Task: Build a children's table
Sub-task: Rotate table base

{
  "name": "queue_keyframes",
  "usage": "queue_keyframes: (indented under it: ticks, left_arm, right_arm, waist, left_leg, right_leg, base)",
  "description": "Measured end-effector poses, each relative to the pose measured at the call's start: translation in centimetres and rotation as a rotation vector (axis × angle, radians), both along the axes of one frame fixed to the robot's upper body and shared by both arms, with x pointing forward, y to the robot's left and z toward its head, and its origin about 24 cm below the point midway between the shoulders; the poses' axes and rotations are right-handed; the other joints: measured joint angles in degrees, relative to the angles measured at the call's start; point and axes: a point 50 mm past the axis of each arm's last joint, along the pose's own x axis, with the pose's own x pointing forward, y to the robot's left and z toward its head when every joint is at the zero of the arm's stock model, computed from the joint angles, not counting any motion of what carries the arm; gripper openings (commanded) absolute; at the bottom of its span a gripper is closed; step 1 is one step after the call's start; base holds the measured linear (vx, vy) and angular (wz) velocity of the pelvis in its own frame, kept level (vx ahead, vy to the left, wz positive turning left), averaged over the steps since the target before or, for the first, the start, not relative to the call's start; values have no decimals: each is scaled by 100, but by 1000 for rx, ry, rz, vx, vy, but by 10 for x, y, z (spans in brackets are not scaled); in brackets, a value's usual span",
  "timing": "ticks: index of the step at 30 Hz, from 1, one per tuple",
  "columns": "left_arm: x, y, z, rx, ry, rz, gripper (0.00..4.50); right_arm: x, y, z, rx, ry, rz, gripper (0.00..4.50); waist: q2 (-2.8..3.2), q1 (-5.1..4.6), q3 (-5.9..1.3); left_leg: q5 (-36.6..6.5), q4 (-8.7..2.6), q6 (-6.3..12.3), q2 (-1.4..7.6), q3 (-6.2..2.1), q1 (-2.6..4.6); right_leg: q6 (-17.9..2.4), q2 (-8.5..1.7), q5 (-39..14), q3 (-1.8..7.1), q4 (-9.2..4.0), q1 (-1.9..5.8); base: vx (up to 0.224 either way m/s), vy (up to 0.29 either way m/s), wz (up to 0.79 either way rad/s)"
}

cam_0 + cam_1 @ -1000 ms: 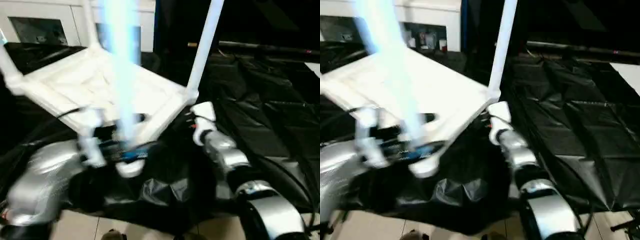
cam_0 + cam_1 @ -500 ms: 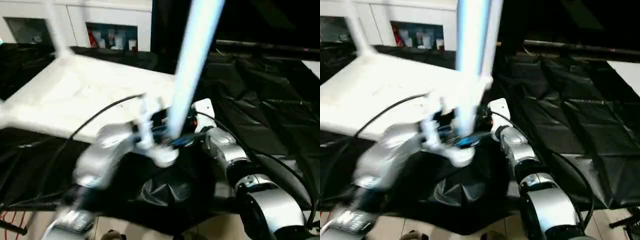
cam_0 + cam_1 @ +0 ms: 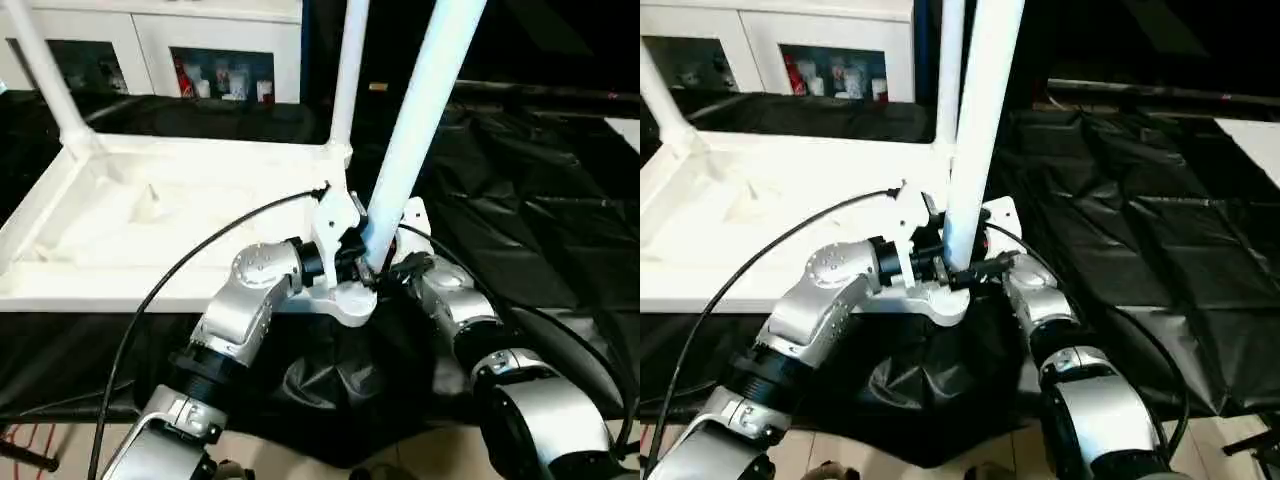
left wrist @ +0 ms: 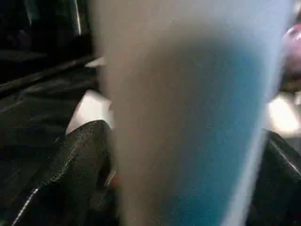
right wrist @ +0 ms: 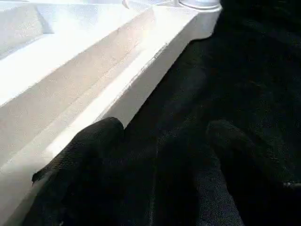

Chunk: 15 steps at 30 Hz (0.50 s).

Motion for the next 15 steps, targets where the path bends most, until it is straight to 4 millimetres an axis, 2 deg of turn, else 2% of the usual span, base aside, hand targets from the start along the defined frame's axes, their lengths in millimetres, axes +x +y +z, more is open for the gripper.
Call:
queue_keyframes:
  ticks: [4, 7, 8, 9, 12, 15]
  left_arm:
    - [-2, 33, -13, 147, 15, -51, 445]
    - [-7, 54, -29, 216, 88, -86, 445]
    - [-9, 58, -31, 239, 100, -113, 419]
    - [-10, 67, -31, 275, 109, -134, 419]
    - [-6, 91, -34, 385, 113, -122, 392]
    - [-1, 98, -37, 450, 111, -118, 371]
  right_arm:
    - [1, -17, 8, -32, -20, 86, 364]
    - [0, -32, 16, -78, -51, 151, 364]
    - [-2, -37, 16, -107, -49, 188, 364]
    - [-6, -43, 14, -138, -37, 231, 364]
    - [-16, -55, 10, -180, -8, 336, 364]
    - [-22, -60, 14, -203, -3, 427, 364]
  waist:
    - [77, 30, -16]
    - [85, 87, -17]
    - [86, 129, -16]
    - [87, 181, -17]
    - [111, 225, -16]
    - [120, 245, -17]
  left_leg:
    - [0, 0, 0, -2, 0, 1]
    - [1, 3, 0, -1, 5, 0]
    - [0, 5, 0, -1, 5, -2]
    - [0, 6, 0, 0, 6, 0]
    - [0, 10, 0, -1, 6, 0]
    - [1, 18, 1, -2, 3, -2]
  right_leg:
    - [0, -2, 0, 2, 0, 2]
    - [0, -2, 0, -2, 0, 4]
    - [0, -2, 0, -3, 1, 4]
    - [0, -2, 0, -3, 1, 4]
    - [-2, -3, 2, -1, 1, 8]
    - [-6, -6, 4, -1, 1, 9]
  base:
    - [0, 0, 0]
    - [0, 0, 0]
    - [0, 0, 0]
    - [0, 0, 0]
    - [0, 0, 0]
    - [0, 0, 0]
